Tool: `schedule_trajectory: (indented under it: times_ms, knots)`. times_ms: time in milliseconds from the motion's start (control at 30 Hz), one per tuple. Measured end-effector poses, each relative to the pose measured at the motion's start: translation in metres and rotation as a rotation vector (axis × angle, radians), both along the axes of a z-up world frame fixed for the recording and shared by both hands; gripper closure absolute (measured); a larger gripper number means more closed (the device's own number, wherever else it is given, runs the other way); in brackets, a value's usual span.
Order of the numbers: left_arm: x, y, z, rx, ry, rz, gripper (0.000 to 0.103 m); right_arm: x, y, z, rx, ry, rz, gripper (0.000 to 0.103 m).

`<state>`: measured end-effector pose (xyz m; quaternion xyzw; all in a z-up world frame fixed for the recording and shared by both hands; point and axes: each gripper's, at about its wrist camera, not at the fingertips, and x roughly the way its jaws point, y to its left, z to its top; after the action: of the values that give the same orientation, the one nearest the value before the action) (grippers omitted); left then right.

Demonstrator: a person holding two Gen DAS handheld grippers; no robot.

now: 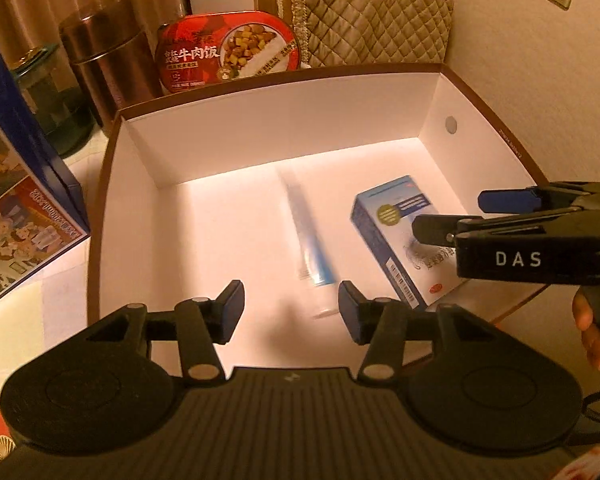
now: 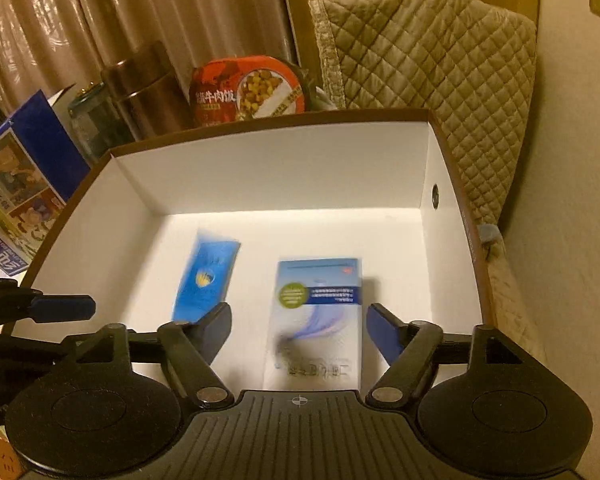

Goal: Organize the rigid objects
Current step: 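Lower the tube and box into the storage box and open both tools, then move both tools back over the items on the mat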

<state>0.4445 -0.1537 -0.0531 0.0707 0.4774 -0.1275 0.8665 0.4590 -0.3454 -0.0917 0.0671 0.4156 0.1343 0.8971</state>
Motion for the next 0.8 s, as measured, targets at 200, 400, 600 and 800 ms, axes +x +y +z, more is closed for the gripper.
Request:
schedule_trajectory:
  times_ms: [200, 400, 600, 800]
  knots:
    - [-0.007, 0.006, 0.006, -0.003, -0.01, 0.022, 0.053, -0.005, 0.0, 0.003, 0.005, 0.001, -0.001, 0.028]
    - [-0.02, 0.012, 0.016, -0.009, -0.036, 0.04, 0.05, -0.014, 0.0, 0.009, 0.011, -0.009, -0.008, 0.028]
    - [-0.032, 0.015, 0.025, -0.014, -0.059, 0.044, 0.05, -0.028, 0.0, 0.018, 0.016, -0.026, -0.014, 0.028]
    - [-0.043, 0.017, 0.036, -0.029, -0.083, 0.034, 0.05, -0.045, 0.003, 0.031, 0.013, -0.055, -0.025, 0.028]
